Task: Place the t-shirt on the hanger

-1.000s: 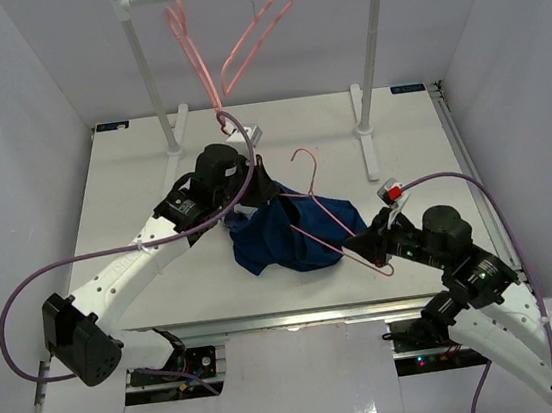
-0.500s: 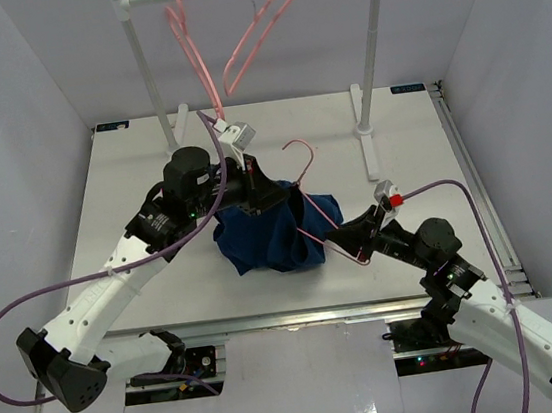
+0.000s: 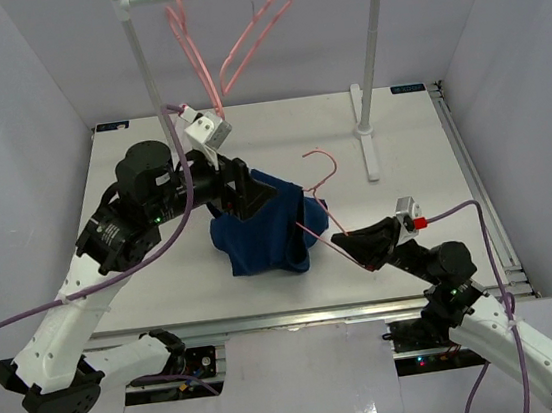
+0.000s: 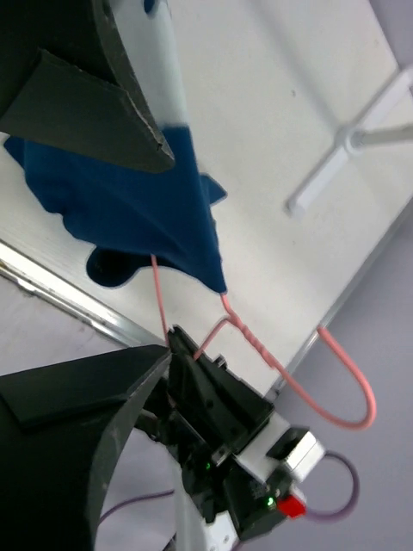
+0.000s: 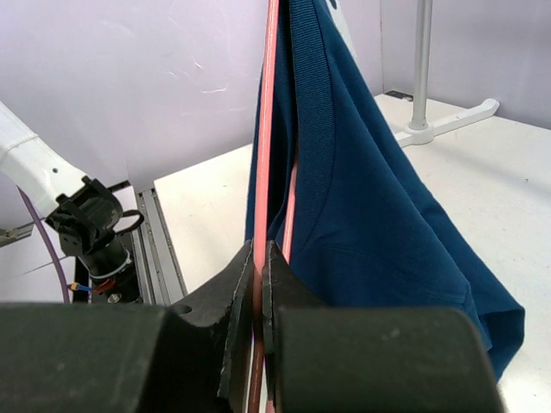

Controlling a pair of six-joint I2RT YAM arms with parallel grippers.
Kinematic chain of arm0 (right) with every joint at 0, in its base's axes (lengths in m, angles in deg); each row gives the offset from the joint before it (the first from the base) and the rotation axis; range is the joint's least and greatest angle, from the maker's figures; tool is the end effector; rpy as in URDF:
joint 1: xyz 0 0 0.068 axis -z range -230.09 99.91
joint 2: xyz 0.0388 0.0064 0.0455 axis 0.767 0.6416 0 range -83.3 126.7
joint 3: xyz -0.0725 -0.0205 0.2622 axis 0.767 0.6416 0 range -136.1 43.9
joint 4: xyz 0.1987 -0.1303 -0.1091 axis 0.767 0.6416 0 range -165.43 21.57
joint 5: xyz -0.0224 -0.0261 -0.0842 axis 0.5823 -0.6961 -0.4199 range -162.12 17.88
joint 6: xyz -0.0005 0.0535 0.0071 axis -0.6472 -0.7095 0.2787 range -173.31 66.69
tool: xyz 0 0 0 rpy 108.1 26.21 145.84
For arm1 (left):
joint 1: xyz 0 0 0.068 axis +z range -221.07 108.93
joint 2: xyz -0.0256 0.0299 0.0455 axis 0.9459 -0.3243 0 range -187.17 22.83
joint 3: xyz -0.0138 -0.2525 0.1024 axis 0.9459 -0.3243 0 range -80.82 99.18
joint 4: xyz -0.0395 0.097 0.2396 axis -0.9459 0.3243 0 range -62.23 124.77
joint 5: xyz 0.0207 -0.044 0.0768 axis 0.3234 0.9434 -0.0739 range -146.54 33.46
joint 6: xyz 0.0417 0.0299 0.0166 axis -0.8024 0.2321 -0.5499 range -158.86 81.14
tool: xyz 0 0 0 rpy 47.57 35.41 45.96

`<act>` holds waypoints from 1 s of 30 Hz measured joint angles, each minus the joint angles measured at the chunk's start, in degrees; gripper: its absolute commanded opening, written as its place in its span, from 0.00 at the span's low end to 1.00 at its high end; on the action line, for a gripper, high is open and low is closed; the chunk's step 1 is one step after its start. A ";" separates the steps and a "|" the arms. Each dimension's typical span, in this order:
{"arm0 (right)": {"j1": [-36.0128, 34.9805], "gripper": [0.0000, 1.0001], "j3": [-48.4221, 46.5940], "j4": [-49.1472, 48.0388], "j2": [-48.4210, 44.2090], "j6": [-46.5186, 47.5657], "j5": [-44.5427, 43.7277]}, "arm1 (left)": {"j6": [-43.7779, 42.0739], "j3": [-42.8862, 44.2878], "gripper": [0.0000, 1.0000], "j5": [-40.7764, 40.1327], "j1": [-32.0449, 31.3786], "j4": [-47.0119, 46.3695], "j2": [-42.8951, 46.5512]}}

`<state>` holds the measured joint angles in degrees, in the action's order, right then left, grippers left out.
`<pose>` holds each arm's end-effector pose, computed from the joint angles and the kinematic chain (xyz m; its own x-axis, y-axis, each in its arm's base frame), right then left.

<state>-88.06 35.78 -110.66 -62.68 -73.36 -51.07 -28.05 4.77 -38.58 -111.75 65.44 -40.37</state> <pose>0.0899 0.0864 0.2535 -0.0003 0.4058 -0.9140 -0.8891 0.4182 0.1859 0.1511 -0.1443 0.4696 -0.3547 0.0697 -0.9324 0.7932 0.5505 -0.2606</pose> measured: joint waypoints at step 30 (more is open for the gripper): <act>0.00 0.08 -4.48 15.25 -15.32 2.45 -5.28 | 4.96 -28.17 0.76 -20.15 0.05 -8.78 7.25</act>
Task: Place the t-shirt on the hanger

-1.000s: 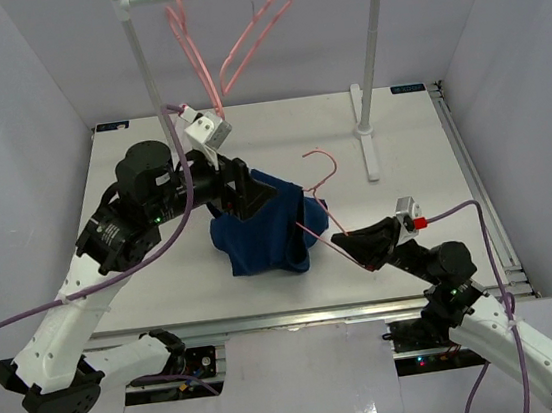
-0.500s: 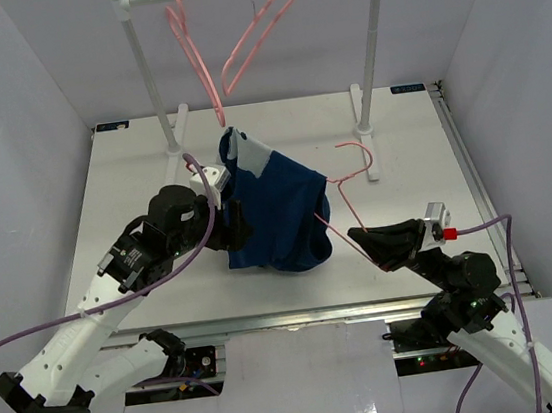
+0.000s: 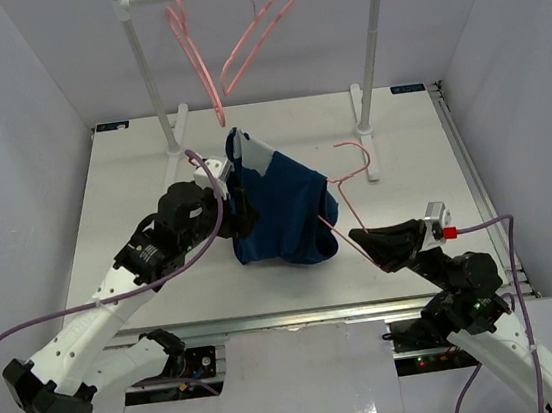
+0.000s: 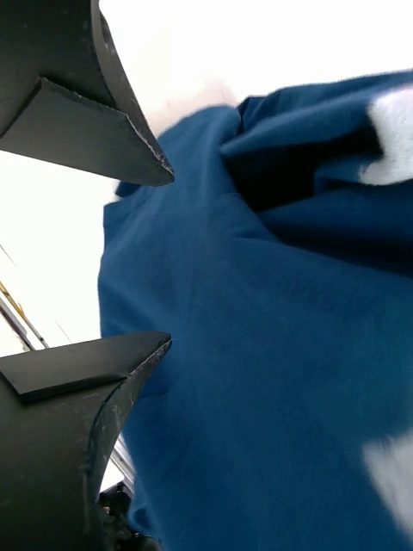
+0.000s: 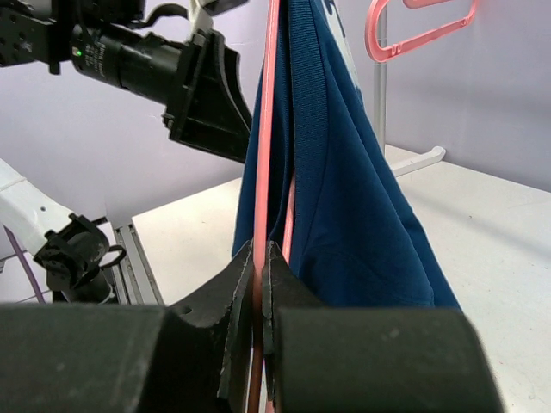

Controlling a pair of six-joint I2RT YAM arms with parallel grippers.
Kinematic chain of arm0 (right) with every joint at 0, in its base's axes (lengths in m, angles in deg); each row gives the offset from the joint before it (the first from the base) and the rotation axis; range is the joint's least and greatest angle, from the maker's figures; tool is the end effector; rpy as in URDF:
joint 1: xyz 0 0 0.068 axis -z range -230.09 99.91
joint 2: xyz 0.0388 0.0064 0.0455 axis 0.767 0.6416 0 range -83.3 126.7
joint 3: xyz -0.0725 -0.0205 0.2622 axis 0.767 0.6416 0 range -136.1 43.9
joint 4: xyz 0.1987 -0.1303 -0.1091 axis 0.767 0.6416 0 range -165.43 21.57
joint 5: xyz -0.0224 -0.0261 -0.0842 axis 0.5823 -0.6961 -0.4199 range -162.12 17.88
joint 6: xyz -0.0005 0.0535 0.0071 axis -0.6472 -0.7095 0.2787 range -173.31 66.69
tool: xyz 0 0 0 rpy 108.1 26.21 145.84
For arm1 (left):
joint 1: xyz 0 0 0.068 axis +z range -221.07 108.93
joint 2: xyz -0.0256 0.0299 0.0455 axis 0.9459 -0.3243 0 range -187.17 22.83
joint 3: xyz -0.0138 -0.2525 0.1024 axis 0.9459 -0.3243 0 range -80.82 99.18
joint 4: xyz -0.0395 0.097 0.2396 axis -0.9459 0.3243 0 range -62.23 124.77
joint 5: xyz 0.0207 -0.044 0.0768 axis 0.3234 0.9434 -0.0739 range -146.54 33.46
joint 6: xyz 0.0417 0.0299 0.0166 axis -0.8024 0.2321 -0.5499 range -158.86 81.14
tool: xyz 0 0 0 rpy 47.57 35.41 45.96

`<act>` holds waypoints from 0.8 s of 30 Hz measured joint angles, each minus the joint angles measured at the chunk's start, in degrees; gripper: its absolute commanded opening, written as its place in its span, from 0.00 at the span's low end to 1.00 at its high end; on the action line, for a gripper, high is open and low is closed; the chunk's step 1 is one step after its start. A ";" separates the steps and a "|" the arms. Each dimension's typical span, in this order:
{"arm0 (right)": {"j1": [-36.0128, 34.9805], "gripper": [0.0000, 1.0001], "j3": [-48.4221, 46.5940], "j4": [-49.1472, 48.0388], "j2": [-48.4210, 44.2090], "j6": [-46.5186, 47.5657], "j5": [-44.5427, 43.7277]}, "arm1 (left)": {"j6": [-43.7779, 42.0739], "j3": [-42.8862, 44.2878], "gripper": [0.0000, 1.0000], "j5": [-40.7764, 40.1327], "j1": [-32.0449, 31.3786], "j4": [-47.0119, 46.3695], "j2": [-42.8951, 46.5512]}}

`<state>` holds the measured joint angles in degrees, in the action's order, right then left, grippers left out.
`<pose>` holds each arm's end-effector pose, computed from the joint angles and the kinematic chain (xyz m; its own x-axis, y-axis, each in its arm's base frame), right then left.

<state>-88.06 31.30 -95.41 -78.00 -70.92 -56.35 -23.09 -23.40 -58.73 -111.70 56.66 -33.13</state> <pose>0.0640 0.0623 0.2782 0.1076 0.4534 -0.8848 -0.8551 0.4962 0.1503 0.1625 -0.1376 0.3480 -0.5061 0.0766 -0.8591 0.5064 0.8327 -0.2241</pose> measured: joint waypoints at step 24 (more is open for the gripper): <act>0.02 0.08 0.16 2.40 2.51 0.50 -0.66 | 7.58 14.09 0.00 -4.59 0.00 6.37 -2.22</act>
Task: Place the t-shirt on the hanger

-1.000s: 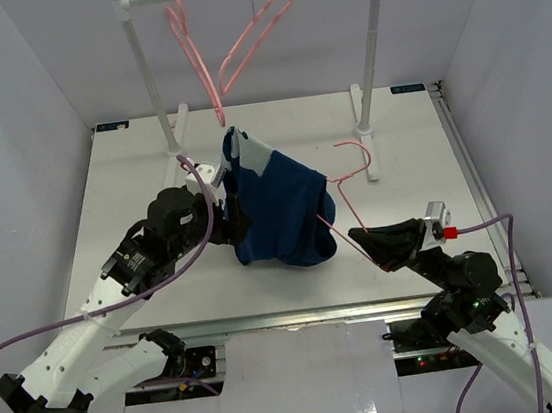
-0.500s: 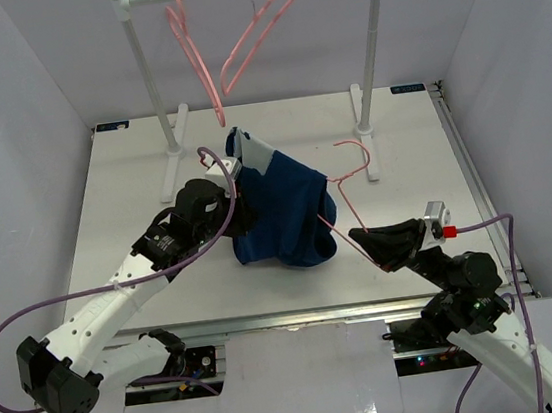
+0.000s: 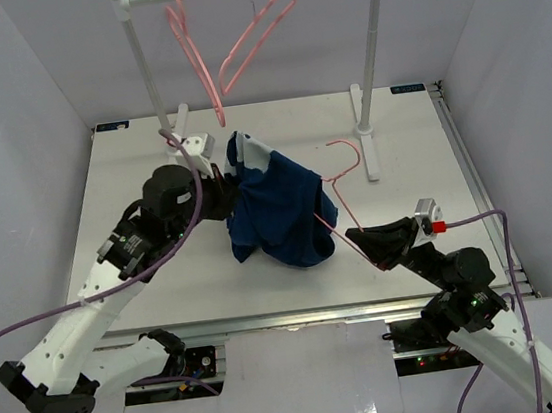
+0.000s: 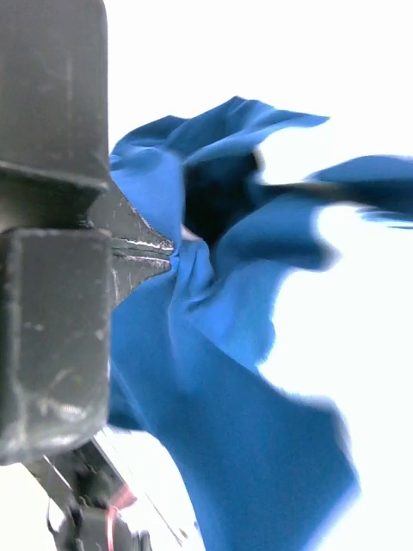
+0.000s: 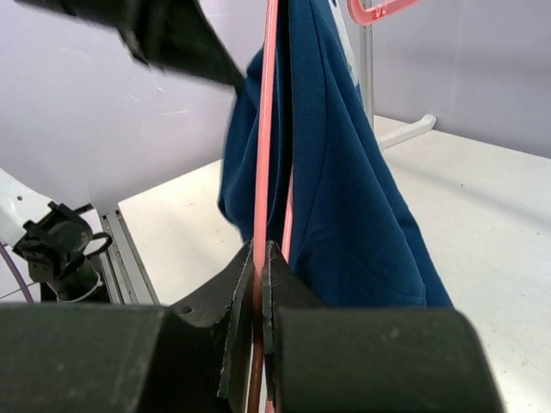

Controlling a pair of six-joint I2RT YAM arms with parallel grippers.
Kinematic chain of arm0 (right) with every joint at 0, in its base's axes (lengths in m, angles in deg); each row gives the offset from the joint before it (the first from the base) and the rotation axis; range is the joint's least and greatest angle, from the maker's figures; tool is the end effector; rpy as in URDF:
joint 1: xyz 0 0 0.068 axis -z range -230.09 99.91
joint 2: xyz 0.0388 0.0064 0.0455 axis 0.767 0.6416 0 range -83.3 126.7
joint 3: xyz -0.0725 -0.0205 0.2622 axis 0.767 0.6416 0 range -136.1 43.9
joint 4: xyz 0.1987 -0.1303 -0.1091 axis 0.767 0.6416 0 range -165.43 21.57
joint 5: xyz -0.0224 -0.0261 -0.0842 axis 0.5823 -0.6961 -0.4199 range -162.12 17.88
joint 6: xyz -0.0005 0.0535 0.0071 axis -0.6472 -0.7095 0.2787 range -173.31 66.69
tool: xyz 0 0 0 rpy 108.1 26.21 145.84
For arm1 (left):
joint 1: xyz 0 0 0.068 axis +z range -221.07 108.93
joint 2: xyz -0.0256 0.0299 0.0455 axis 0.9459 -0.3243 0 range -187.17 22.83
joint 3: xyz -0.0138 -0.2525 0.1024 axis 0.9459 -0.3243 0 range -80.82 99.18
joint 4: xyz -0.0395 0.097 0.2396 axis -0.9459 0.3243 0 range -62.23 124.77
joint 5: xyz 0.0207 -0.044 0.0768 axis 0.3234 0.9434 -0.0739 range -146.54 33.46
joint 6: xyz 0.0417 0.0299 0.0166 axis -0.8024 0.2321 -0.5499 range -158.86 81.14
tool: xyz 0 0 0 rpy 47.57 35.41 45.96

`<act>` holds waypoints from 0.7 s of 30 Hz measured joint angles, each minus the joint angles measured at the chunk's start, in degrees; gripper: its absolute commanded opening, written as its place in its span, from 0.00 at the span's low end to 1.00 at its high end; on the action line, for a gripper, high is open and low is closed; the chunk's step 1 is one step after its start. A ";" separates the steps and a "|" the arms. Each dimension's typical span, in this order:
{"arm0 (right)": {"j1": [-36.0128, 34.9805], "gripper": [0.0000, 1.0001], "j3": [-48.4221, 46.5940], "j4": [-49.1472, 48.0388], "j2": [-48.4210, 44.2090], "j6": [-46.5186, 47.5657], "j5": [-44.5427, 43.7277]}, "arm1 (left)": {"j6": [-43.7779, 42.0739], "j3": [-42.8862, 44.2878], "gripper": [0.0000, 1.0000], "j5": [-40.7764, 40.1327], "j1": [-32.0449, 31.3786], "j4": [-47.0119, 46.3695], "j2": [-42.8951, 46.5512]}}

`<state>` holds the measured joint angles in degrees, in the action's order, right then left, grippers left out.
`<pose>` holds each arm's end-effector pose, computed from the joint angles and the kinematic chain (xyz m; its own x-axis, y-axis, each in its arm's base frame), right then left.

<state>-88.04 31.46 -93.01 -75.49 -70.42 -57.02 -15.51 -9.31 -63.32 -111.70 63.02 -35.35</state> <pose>0.0717 0.0677 0.2700 0.0542 0.4026 -0.9138 -0.8369 0.5175 0.1784 0.1598 -0.1315 0.4119 -0.4833 -0.1038 -0.8693 0.4051 0.8538 -0.3271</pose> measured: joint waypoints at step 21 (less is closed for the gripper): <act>0.00 0.08 10.32 -13.68 -3.47 -5.12 15.03 | -2.36 31.87 0.02 -6.71 0.00 14.49 -7.25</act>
<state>-88.05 41.78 -106.69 -78.96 -75.54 -41.99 -17.87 22.56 -70.03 -111.70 77.51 -42.61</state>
